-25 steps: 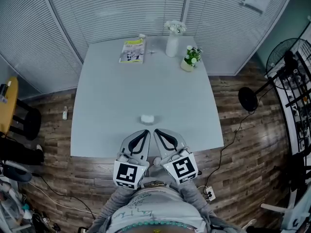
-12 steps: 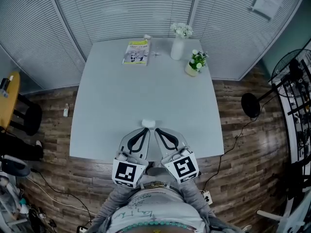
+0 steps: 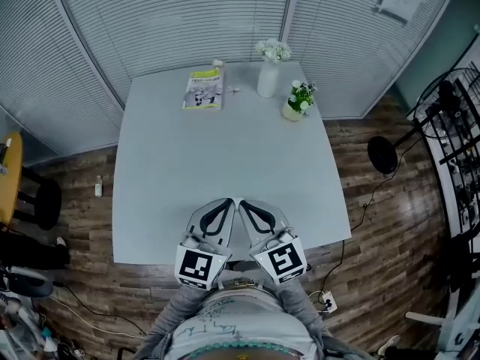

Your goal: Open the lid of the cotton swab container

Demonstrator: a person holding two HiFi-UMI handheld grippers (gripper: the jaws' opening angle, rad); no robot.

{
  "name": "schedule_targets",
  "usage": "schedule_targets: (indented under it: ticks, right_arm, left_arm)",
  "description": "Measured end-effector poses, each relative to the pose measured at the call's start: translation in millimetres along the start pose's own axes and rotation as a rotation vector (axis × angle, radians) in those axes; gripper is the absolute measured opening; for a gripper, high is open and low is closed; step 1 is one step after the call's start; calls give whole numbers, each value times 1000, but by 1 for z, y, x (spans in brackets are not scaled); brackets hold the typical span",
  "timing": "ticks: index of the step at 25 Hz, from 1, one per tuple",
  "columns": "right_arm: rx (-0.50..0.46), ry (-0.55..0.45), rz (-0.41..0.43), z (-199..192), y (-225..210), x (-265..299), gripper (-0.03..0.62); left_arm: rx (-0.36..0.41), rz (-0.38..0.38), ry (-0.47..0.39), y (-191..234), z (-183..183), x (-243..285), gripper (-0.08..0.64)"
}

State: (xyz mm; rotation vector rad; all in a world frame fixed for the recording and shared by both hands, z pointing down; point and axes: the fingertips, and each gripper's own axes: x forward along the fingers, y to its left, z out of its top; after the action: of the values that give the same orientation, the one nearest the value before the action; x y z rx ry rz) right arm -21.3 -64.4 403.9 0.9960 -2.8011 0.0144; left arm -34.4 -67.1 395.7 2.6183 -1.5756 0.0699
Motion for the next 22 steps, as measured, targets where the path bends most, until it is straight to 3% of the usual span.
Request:
schedule_targets:
  ticks: [11,22]
  right_arm:
    - [-22,46,-78,-6,1,46,0]
    - [-12,139,-186,-42,-6,59,0]
  left_arm:
    - [42,-101,13,54,-9,3,-2]
    - [39,-203,88,79,-57,3,-2]
